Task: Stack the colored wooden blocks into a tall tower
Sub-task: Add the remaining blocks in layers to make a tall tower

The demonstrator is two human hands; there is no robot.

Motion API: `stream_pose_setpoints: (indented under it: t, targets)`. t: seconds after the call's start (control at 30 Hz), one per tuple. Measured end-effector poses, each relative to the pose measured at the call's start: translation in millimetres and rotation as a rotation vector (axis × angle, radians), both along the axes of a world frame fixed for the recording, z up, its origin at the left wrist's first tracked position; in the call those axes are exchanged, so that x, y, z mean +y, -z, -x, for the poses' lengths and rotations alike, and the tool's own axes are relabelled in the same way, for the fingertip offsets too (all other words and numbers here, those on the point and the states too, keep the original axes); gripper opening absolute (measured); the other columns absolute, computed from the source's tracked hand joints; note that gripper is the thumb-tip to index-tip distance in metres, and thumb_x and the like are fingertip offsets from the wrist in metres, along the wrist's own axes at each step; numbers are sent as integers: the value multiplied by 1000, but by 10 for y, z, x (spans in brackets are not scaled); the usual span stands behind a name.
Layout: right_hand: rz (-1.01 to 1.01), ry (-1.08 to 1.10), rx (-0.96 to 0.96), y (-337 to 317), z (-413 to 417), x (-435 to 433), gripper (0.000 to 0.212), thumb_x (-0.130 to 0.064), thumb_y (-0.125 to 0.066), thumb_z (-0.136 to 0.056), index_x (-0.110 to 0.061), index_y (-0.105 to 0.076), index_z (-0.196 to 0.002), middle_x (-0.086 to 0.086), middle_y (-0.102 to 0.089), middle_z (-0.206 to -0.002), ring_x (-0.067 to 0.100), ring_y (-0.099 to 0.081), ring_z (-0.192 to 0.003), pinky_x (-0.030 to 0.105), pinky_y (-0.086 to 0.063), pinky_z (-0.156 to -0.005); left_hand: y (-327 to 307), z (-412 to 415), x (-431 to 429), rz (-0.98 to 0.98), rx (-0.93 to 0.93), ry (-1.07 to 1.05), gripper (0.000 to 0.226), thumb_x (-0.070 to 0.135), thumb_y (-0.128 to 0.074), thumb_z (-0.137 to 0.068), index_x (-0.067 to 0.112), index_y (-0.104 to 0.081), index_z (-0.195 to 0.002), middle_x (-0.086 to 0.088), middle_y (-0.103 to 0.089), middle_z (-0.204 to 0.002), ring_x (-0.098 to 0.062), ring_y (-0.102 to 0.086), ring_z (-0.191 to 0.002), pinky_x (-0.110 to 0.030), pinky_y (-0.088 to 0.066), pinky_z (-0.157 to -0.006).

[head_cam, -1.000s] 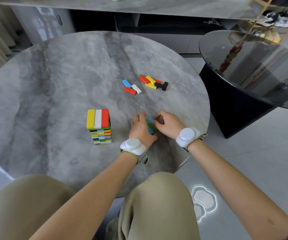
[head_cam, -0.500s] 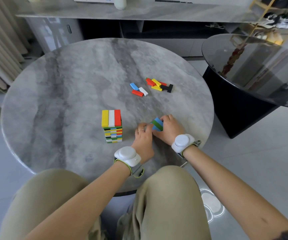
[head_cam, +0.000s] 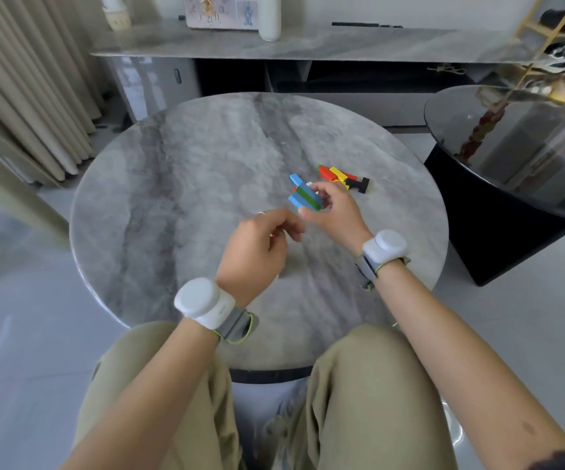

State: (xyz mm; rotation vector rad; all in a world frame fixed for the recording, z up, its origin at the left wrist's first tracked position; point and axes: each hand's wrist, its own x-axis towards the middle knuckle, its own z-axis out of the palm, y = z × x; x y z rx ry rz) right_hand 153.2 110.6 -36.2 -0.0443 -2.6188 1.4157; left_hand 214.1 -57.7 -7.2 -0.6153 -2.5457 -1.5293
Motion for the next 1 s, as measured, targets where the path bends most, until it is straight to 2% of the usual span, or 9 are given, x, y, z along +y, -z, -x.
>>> stream_pose_setpoints:
  t: [0.07, 0.13, 0.23, 0.3, 0.47, 0.63, 0.77, 0.93, 1.0]
  targets:
    - [-138, -165, 44, -52, -33, -132, 40, -14, -76, -70, -11, -61, -107, 1, -44, -96, 12, -45, -84, 15, -38, -79, -2, 64, -172, 10, 34, -89, 35, 2, -38, -73, 22, -60, -93, 20, -58, -82, 6, -50, -65, -19, -41, -60]
    - [-230, -273, 48, -90, -65, -243, 45, -16, -77, -68, -11, -61, -109, -1, -44, -99, 10, -45, -90, 17, -37, -82, 45, 141, -330, 93, 24, -83, 43, 10, -48, -71, 20, -53, -113, 15, -52, -104, 7, -46, -83, -19, -41, -72]
    - [-222, -290, 54, -101, -102, -373, 49, -15, -77, -67, -11, -60, -113, 4, -48, -107, 13, -49, -100, 22, -38, -90, 188, 243, -426, 199, -87, -12, 78, 13, -70, -72, 18, -30, -139, 0, -33, -133, -10, -36, -122, -25, -35, -102]
    - [-266, -323, 37, -100, -121, -409, 52, -19, -78, -68, -12, -59, -115, 7, -48, -111, 16, -49, -104, 26, -38, -94, 264, 271, -385, 268, -142, 9, 95, 15, -76, -70, 19, -18, -146, -2, -25, -140, -18, -30, -132, -30, -33, -107]
    - [-381, -373, 9, -133, -162, -377, 54, -25, -79, -69, -12, -59, -118, 7, -47, -109, 17, -46, -104, 28, -38, -95, 331, 319, -311, 332, -162, 22, 100, 18, -76, -72, 19, -12, -149, -5, -29, -144, -22, -32, -134, -33, -34, -107]
    - [-357, -391, -27, -126, -186, -358, 52, -21, -77, -71, -14, -57, -119, 0, -42, -107, 14, -44, -105, 28, -37, -98, 358, 370, -359, 305, -162, -13, 86, 19, -76, -74, 15, -25, -144, -6, -41, -138, -20, -39, -130, -31, -38, -104]
    - [-404, -402, -32, -118, -178, -395, 53, -23, -77, -70, -13, -57, -118, 4, -45, -109, 19, -47, -107, 35, -39, -98, 381, 387, -354, 273, -150, -26, 77, 18, -75, -75, 13, -32, -139, -6, -48, -132, -18, -45, -126, -27, -39, -100]
    - [-432, -400, -46, -105, -184, -395, 53, -24, -77, -70, -14, -58, -119, 7, -48, -111, 21, -48, -107, 38, -40, -98, 403, 386, -359, 349, -122, -37, 73, 22, -73, -76, 19, -33, -137, 0, -53, -127, -19, -51, -119, -42, -48, -97]
    - [-458, -398, -47, -103, -183, -393, 53, -26, -76, -70, -14, -58, -119, 7, -49, -111, 22, -49, -106, 40, -40, -97, 404, 388, -359, 348, -120, -33, 74, 22, -73, -75, 20, -34, -137, 1, -54, -126, -19, -51, -119, -43, -48, -95]
